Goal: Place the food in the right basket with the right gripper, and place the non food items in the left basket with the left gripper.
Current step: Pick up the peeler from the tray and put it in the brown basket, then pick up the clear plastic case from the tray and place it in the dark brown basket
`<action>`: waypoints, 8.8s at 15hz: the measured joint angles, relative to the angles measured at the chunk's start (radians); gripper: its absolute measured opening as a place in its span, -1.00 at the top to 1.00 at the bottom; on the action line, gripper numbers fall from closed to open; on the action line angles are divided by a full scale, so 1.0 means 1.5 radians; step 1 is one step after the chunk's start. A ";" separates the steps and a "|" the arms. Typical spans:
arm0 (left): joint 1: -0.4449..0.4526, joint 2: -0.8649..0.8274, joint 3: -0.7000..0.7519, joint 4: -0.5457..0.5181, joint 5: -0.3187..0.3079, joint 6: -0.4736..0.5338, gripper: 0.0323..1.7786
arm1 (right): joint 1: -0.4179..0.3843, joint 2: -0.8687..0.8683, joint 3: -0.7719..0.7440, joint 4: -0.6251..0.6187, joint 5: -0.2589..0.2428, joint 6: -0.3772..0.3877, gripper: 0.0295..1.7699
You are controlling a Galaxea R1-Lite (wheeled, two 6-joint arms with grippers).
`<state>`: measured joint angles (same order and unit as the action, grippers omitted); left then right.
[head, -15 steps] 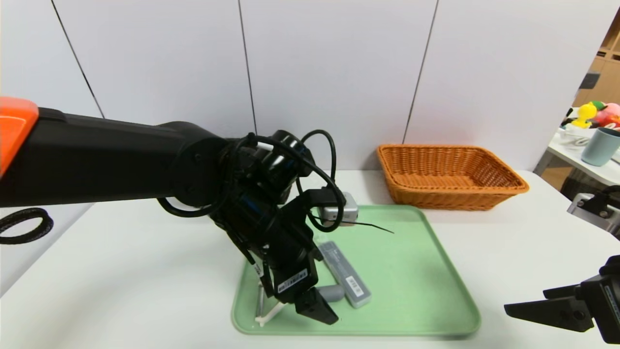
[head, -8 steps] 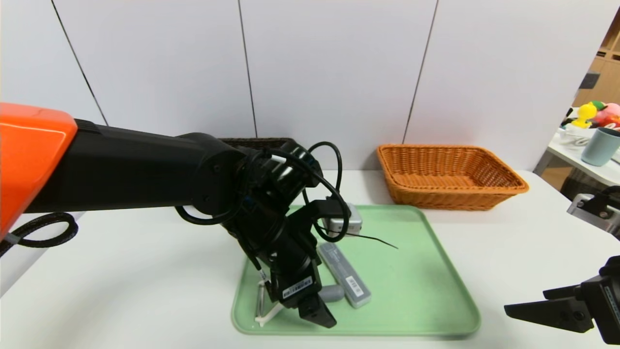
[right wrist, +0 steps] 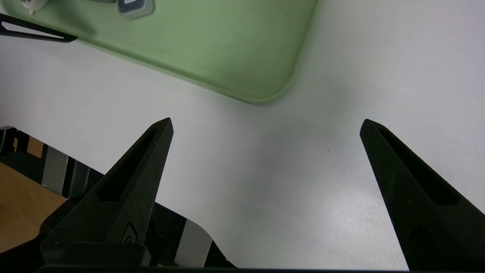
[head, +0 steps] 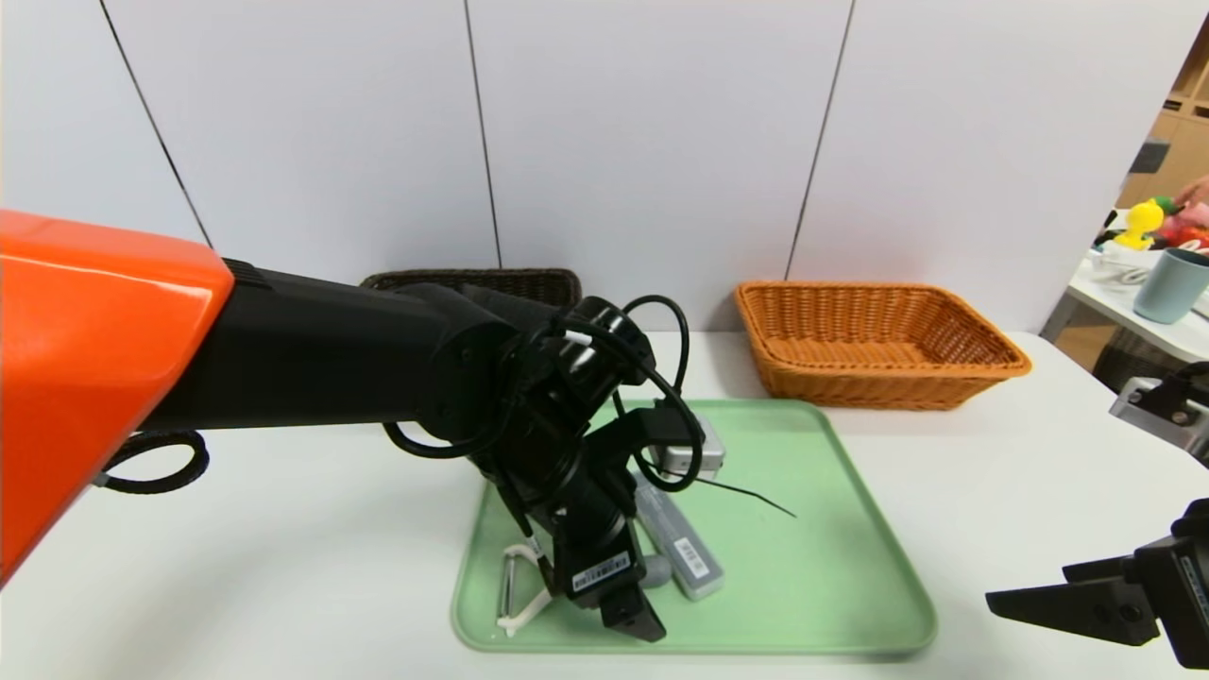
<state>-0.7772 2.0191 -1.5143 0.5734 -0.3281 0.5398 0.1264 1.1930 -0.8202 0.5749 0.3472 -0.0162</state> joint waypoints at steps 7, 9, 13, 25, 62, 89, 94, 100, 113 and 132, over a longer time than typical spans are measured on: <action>0.002 0.016 -0.005 0.000 0.010 0.006 -0.90 | -0.001 -0.005 0.003 0.000 0.000 0.000 -0.93; 0.003 0.016 -0.004 0.000 0.017 0.007 -0.90 | -0.001 -0.006 0.003 0.000 -0.001 0.000 -0.93; 0.003 0.015 -0.003 0.001 0.019 0.013 -0.90 | -0.006 -0.008 0.005 0.000 0.000 0.000 -0.93; 0.009 0.018 -0.022 0.059 0.053 0.008 -0.90 | -0.011 -0.014 0.011 0.000 0.001 0.000 -0.93; 0.072 -0.139 -0.072 0.098 0.053 0.010 0.73 | -0.011 -0.023 0.022 0.000 0.002 0.000 -0.93; 0.342 0.078 -0.308 -0.054 -0.010 0.359 0.73 | -0.027 -0.011 0.066 -0.050 0.002 -0.001 -0.93; 0.318 0.090 -0.308 -0.079 -0.010 0.339 0.73 | -0.027 -0.012 0.066 -0.050 0.002 -0.001 -0.93; 0.307 0.096 -0.308 -0.081 -0.009 0.330 0.32 | -0.029 -0.012 0.065 -0.050 0.002 0.000 -0.93; 0.240 0.027 -0.308 -0.100 -0.004 0.035 -0.68 | -0.030 -0.012 0.066 -0.050 0.002 -0.001 -0.93; 0.001 0.090 -0.291 0.137 -0.050 0.138 -0.89 | -0.030 -0.019 0.063 -0.050 0.002 0.000 -0.93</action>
<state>-0.7760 2.1547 -1.9509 0.7794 -0.4036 0.7462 0.0809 1.1643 -0.7253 0.4991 0.3502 -0.0162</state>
